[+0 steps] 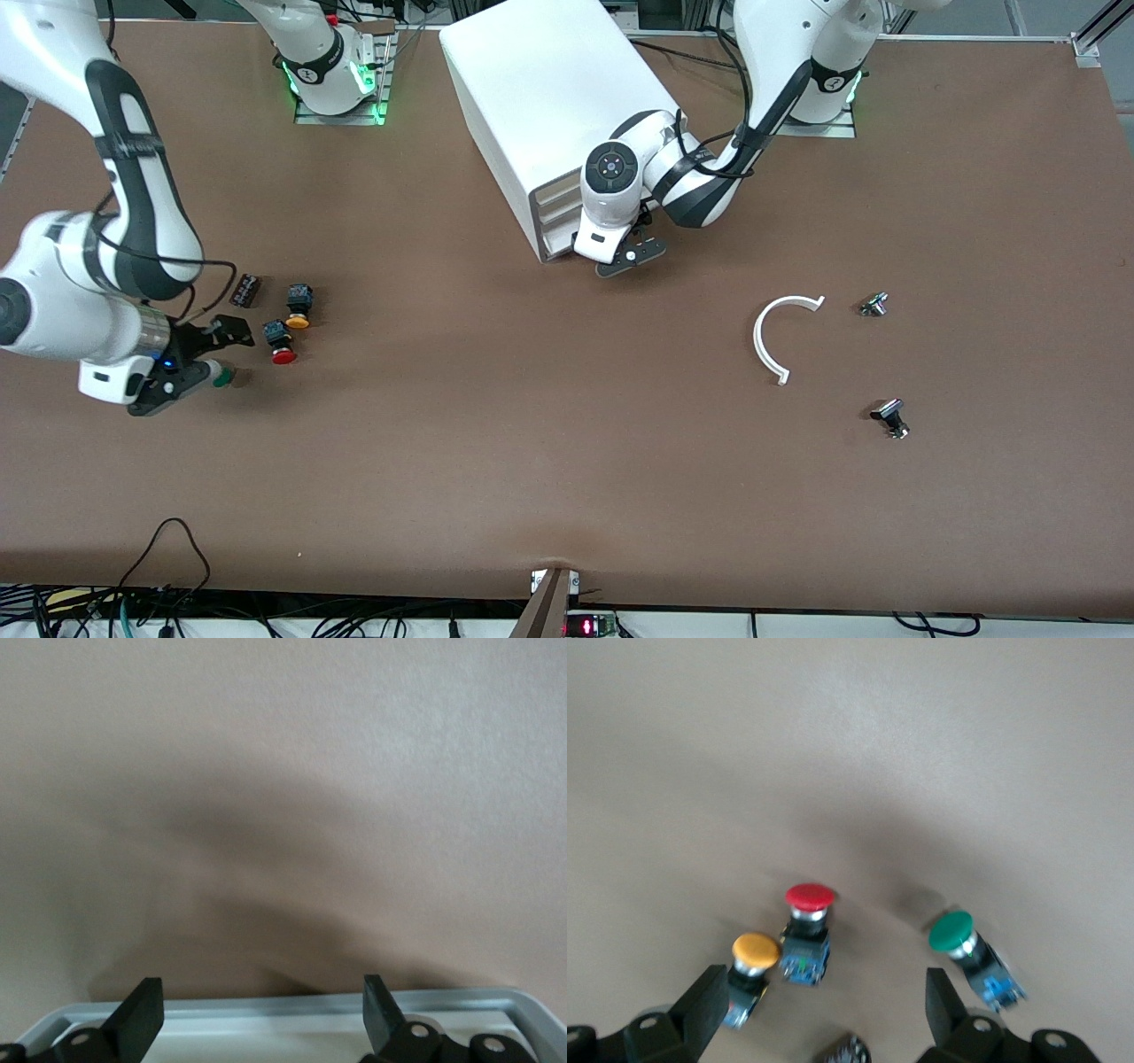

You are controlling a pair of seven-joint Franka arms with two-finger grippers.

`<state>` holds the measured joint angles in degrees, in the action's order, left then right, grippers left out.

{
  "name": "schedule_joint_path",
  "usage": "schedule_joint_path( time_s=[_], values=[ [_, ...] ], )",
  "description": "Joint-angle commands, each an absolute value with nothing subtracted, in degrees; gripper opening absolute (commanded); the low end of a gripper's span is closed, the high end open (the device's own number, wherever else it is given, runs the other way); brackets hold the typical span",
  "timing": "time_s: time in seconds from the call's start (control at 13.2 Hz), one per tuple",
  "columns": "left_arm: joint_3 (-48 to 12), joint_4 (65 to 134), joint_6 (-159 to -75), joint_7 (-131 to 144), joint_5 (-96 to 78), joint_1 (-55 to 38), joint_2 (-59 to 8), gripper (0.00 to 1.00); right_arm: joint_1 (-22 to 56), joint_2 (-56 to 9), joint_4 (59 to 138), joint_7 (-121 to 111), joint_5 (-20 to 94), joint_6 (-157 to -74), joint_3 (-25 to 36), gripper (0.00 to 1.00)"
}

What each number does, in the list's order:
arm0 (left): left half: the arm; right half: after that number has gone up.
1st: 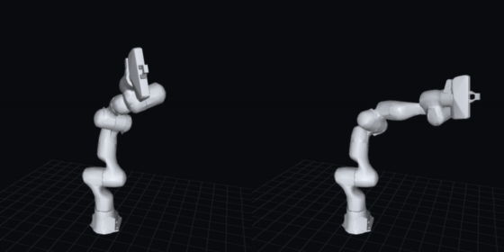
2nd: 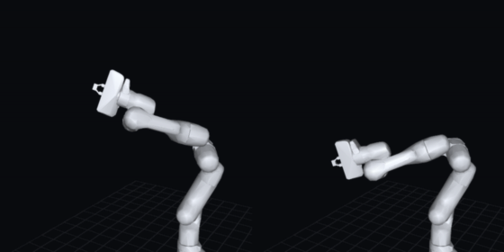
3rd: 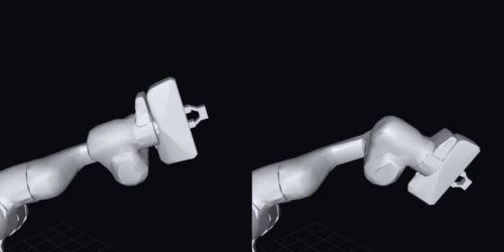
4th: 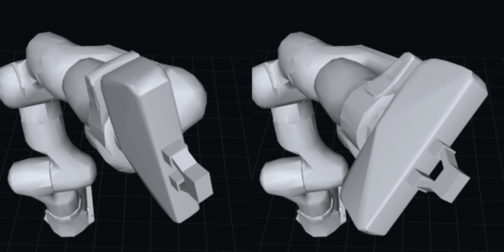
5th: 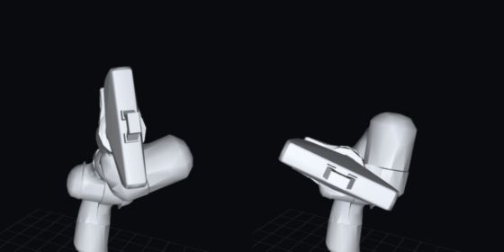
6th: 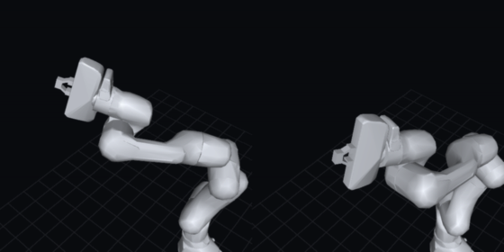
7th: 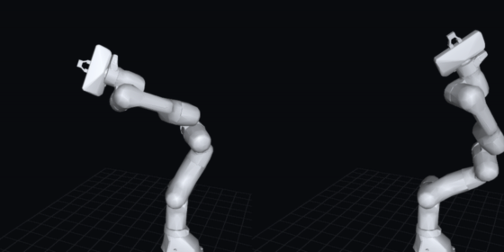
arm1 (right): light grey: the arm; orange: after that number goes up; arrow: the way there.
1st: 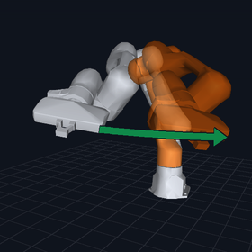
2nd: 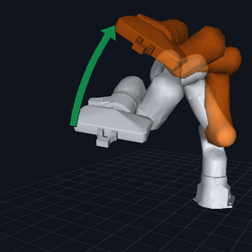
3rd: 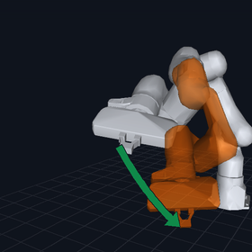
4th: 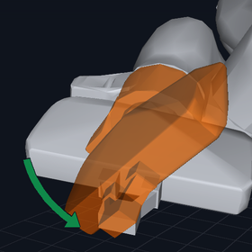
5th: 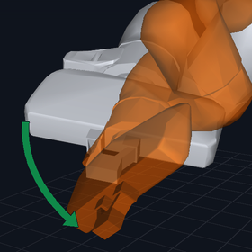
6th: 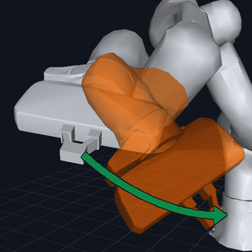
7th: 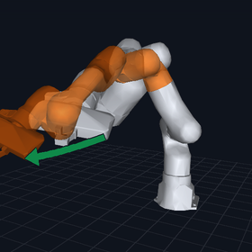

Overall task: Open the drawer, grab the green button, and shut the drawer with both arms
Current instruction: 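Release the green button beside the red buttons with the right gripper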

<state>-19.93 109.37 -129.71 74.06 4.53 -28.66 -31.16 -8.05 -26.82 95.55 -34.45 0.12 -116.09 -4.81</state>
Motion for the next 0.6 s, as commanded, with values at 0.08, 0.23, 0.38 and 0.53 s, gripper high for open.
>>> schedule_joint_path(
  time_s=[0.08, 0.23, 0.38, 0.53],
  values=[
    [-21.01, 110.65, -129.2, 75.5, 5.19, -28.83, -29.88, 0.99, -8.0, -17.87, 96.77, -33.93, 0.62, -109.53, -4.75, 0.99],
    [-21.53, 110.65, -129.2, 75.5, 5.1, -28.83, -29.88, 0.99, -8.0, -13.38, 96.77, -32.97, 0.79, -106.89, -4.75, 0.99],
    [-21.97, 110.65, -129.2, 76.28, 5.1, -28.74, -29.88, 0.99, -8.0, -8.9, 96.77, -30.07, 0.79, -103.38, -5.7, 0.99],
    [-21.97, 110.22, -129.2, 76.46, 5.1, -28.04, -29.8, 0.99, -8.0, -5.29, 96.16, -29.62, 0.79, -100.13, -6.33, 0.99]
  ],
)
